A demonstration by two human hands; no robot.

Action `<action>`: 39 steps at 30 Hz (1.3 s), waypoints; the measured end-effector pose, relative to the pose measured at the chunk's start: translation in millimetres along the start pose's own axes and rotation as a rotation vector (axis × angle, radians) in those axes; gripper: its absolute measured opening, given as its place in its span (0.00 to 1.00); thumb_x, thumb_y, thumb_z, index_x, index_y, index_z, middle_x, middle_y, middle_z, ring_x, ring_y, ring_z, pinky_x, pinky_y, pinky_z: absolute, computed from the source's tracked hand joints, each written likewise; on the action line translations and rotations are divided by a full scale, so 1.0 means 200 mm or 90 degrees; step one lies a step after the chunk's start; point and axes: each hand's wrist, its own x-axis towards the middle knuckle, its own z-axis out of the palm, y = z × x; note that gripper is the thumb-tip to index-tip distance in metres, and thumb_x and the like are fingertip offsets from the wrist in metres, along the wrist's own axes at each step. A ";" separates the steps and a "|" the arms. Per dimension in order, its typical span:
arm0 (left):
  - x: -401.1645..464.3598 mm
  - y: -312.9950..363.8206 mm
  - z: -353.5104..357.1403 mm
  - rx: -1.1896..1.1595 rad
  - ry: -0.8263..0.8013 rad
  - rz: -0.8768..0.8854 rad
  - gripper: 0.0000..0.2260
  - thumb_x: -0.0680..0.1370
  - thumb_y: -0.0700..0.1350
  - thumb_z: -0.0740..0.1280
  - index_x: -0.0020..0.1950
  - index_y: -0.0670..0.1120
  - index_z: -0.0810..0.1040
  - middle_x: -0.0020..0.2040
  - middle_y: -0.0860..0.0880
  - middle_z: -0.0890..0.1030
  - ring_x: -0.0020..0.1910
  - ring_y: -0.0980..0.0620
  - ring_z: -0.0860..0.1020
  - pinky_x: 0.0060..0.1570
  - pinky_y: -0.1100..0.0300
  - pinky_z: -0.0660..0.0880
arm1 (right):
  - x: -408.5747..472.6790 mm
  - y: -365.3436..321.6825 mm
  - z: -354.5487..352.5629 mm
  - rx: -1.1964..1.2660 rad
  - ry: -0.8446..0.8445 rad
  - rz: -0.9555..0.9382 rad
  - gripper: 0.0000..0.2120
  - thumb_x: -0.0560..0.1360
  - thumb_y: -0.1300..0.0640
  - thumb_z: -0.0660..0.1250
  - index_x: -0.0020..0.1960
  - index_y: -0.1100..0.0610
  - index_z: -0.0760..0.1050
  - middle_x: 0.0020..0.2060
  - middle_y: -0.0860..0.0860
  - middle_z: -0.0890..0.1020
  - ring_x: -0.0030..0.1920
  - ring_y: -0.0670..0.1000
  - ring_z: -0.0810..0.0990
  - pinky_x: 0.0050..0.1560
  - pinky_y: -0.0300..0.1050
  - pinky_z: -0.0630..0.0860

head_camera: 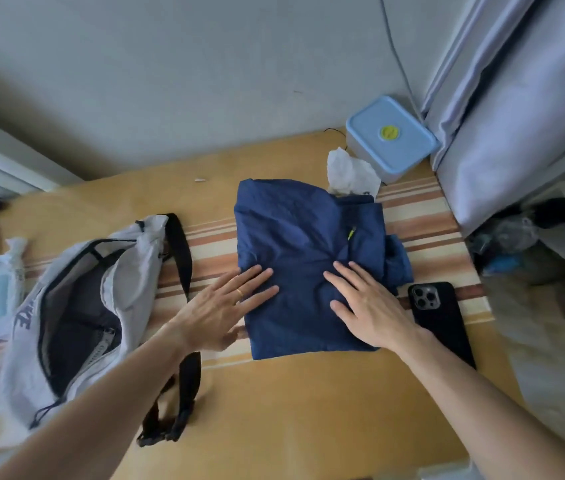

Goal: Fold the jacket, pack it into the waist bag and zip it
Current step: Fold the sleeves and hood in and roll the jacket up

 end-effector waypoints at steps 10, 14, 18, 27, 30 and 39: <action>0.08 0.18 -0.09 -0.626 0.150 -0.314 0.08 0.79 0.53 0.64 0.46 0.60 0.84 0.49 0.62 0.86 0.51 0.64 0.82 0.60 0.59 0.77 | -0.05 -0.11 -0.29 0.196 -0.207 0.057 0.37 0.71 0.23 0.54 0.71 0.43 0.73 0.74 0.44 0.71 0.76 0.46 0.65 0.76 0.51 0.62; -0.07 0.20 -0.19 -0.943 0.179 -0.663 0.18 0.81 0.59 0.64 0.46 0.46 0.85 0.45 0.47 0.88 0.44 0.50 0.86 0.48 0.51 0.81 | -0.15 -0.17 -0.48 0.574 -0.308 0.079 0.33 0.64 0.26 0.68 0.56 0.50 0.80 0.49 0.43 0.87 0.51 0.44 0.84 0.55 0.42 0.79; -0.09 0.18 -0.18 -0.905 0.189 -0.871 0.20 0.78 0.61 0.67 0.42 0.44 0.81 0.42 0.46 0.84 0.45 0.45 0.83 0.40 0.55 0.77 | -0.13 -0.28 -0.41 0.404 -0.207 0.137 0.30 0.61 0.30 0.76 0.58 0.42 0.77 0.51 0.34 0.83 0.52 0.39 0.81 0.51 0.37 0.76; 0.04 0.19 -0.14 -0.636 0.133 -0.981 0.38 0.64 0.75 0.69 0.57 0.45 0.70 0.55 0.46 0.79 0.57 0.40 0.80 0.57 0.44 0.79 | -0.09 -0.60 0.00 -0.102 0.391 0.047 0.16 0.76 0.59 0.66 0.64 0.56 0.75 0.57 0.56 0.78 0.52 0.58 0.76 0.49 0.53 0.73; 0.04 0.16 -0.13 -0.714 0.076 -0.943 0.35 0.66 0.73 0.69 0.55 0.44 0.74 0.51 0.47 0.80 0.53 0.41 0.81 0.53 0.49 0.79 | -0.09 -0.69 0.16 -0.111 0.200 0.021 0.16 0.81 0.49 0.57 0.64 0.52 0.77 0.60 0.52 0.79 0.53 0.56 0.76 0.48 0.52 0.75; 0.04 0.45 -0.30 -0.828 0.259 -0.576 0.17 0.75 0.59 0.71 0.49 0.45 0.83 0.53 0.53 0.81 0.49 0.55 0.82 0.50 0.51 0.82 | 0.00 -0.62 -0.08 0.859 -0.124 0.211 0.23 0.78 0.34 0.58 0.63 0.45 0.80 0.59 0.47 0.85 0.61 0.47 0.82 0.60 0.44 0.77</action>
